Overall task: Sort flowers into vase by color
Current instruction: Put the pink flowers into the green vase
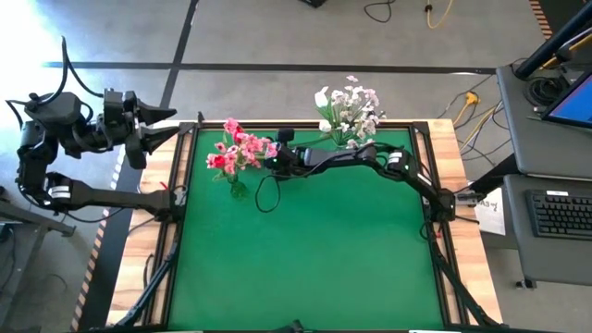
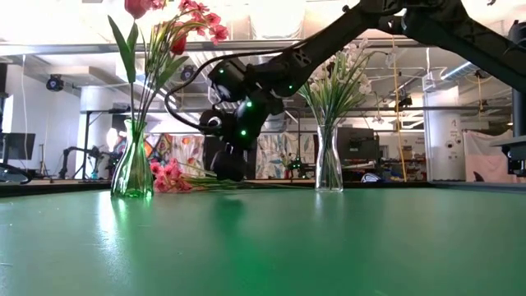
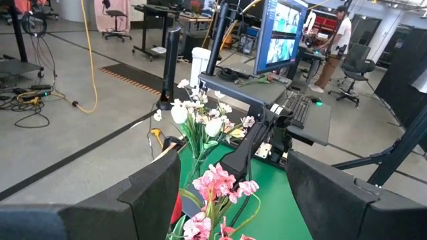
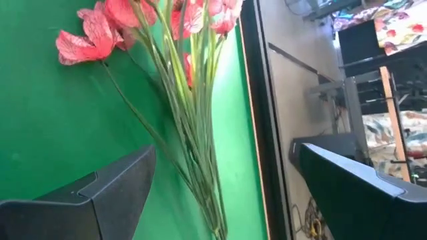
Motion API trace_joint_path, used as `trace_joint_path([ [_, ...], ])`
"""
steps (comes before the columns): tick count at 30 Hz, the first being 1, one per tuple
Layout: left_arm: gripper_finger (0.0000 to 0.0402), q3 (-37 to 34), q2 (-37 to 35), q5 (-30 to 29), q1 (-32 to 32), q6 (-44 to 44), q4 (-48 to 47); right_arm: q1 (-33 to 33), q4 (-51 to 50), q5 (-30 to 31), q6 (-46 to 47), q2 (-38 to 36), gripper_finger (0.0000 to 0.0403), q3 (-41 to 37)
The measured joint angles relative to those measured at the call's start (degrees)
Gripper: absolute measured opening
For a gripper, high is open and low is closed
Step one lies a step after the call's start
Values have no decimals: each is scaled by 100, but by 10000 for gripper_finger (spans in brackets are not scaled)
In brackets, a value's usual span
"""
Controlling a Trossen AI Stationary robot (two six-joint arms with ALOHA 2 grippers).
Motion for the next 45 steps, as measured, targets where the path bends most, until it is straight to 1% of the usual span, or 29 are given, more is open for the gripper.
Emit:
trace_joint_path([
  [11, 259, 0, 0, 0, 1, 0, 0, -25, 201, -116, 58, 207, 362, -7],
  [22, 259, 0, 2, 0, 1, 0, -1, -151, 200, -664, 164, 214, 357, 99],
  [29, 259, 0, 2, 0, 0, 0, 0, -239, 189, -812, 249, 218, 313, 149],
  [32, 259, 0, 2, -2, 1, 0, 0, -249, 161, -1220, 269, 218, 293, 149],
  [34, 259, 0, 2, -2, 2, 0, 0, -249, 152, -1388, 345, 220, 281, 149],
  [45, 259, 0, 2, -2, 0, 0, -1, -278, 154, -1465, 552, 222, 213, 146],
])
